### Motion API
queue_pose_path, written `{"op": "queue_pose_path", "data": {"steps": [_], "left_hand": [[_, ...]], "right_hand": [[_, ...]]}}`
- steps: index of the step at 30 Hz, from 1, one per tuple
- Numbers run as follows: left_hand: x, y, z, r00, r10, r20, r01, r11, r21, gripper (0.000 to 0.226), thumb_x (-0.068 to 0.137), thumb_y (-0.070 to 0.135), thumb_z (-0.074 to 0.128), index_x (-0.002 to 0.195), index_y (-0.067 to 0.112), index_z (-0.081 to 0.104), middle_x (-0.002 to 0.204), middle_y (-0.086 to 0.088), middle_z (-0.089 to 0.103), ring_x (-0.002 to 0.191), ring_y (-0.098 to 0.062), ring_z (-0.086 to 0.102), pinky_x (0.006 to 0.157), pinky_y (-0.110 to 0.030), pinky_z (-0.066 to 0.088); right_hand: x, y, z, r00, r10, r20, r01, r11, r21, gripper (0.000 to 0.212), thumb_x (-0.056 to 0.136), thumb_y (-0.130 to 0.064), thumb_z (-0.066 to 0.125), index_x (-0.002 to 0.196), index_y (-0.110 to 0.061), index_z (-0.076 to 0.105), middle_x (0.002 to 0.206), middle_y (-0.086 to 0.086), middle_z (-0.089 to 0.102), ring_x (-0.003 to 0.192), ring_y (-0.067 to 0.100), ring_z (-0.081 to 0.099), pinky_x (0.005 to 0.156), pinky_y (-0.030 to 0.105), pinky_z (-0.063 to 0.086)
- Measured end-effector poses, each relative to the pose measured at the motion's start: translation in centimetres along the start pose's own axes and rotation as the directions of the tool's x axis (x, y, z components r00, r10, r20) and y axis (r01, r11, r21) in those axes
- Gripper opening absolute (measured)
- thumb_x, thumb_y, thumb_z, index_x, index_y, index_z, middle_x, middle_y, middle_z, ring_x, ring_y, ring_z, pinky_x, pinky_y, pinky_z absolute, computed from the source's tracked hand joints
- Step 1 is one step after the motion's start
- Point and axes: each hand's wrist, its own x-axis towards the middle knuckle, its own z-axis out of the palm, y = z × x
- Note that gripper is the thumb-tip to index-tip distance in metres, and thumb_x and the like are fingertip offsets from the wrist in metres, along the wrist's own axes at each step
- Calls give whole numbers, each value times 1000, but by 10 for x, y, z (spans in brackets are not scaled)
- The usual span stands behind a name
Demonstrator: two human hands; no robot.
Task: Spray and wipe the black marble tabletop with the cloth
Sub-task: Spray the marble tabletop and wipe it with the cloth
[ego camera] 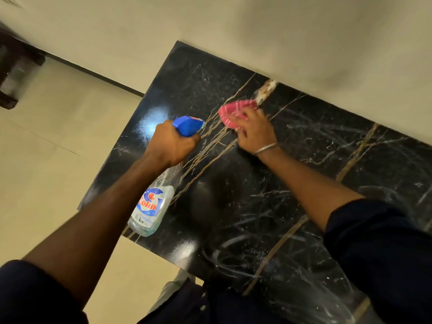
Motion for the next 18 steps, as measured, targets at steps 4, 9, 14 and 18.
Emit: {"op": "queue_pose_path", "data": {"steps": [4,9,14,18], "left_hand": [[4,13,7,999,43,14,-43,999,-13,20,82,24,65,91,7,61,78,-20,67,63,-29,65,62,-50,58],[12,15,8,999,35,32,-35,999,1,25,81,30,65,90,8,61,78,-18,68,63,-28,66,63,-43,59],[15,23,11,997,56,61,-57,998,10,16,82,25,66,84,11,59,66,-8,60,54,-12,55,50,-21,44],[19,25,12,997,63,52,-62,998,-7,14,82,23,65,80,11,58,64,-10,60,53,-14,55,53,-26,47]], "right_hand": [[-34,-20,13,929,-348,128,349,937,11,47,86,-33,52,133,-32,57,128,5,54,106,26,48,75,34,46],[26,36,-13,981,-174,81,180,981,-70,46,89,-26,54,135,-30,54,132,9,52,114,33,49,80,41,55],[88,72,-38,974,209,88,-194,969,-154,50,94,-23,57,143,-29,47,142,14,42,133,43,35,100,55,46],[61,34,-25,973,211,92,-198,971,-131,55,92,-27,56,146,-28,42,139,16,38,120,36,46,91,49,53]]}}
